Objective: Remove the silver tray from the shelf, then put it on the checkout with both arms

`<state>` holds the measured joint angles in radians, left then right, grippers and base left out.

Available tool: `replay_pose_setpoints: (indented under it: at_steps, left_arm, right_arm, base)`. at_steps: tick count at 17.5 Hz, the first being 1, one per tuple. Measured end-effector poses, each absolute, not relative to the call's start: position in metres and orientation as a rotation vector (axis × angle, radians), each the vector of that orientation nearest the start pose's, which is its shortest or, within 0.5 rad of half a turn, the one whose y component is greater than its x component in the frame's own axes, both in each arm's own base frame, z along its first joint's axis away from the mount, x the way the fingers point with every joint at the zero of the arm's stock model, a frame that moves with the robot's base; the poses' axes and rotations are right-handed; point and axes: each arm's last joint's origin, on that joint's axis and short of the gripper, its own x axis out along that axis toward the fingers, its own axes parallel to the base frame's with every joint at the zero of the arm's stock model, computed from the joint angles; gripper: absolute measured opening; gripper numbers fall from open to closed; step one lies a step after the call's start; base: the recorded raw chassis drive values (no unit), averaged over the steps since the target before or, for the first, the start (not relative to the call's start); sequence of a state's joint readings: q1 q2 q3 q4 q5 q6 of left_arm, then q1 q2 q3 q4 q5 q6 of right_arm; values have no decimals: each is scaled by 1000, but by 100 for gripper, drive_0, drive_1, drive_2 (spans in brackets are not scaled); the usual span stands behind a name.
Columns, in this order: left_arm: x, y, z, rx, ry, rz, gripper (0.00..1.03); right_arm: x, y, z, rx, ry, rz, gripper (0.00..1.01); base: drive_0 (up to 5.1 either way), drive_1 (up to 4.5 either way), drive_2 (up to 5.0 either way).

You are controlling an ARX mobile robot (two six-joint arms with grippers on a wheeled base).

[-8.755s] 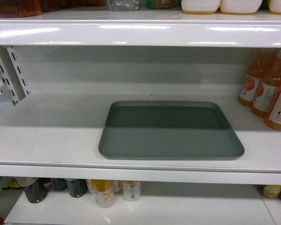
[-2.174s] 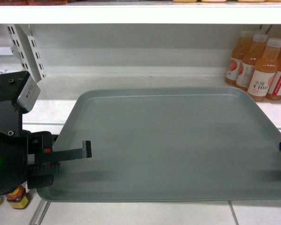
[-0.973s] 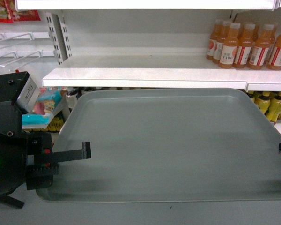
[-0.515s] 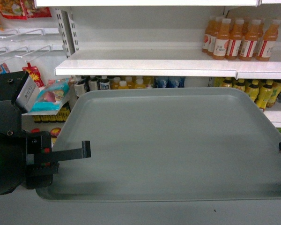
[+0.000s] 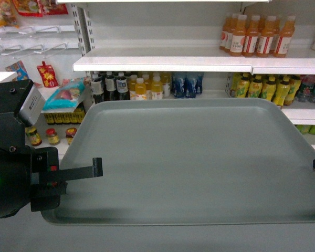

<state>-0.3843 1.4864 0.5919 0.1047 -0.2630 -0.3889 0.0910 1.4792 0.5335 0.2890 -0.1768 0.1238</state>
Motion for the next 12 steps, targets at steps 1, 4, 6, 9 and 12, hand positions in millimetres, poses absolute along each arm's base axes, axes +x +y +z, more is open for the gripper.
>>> replay_pose_setpoints:
  at_steps: [1,4,6,9,12]
  left_arm:
    - [249,-92,145,-119,753,34,3]
    - [248,-92,145,-118,755,34,3]
    - [248,-92,145,-118,755,35,3]
    - [248,-92,145,-117,757,35,3]
    - [249,-92,145,-118,756,34,3]
  right_arm:
    - [262,29,144,147,673,217,2]
    - [263,29,144,147,672,218,2]
    - [262,29,144,146,672,217,2]
    - [262,29,144,147,676,217,2]
    - [262,29,144,147,676,217,2]
  base:
    - [5,-428,439]
    - [2,-431,435]
    - [6,-427,439]
    - [7,-426,440]
    - [3,-430,436]
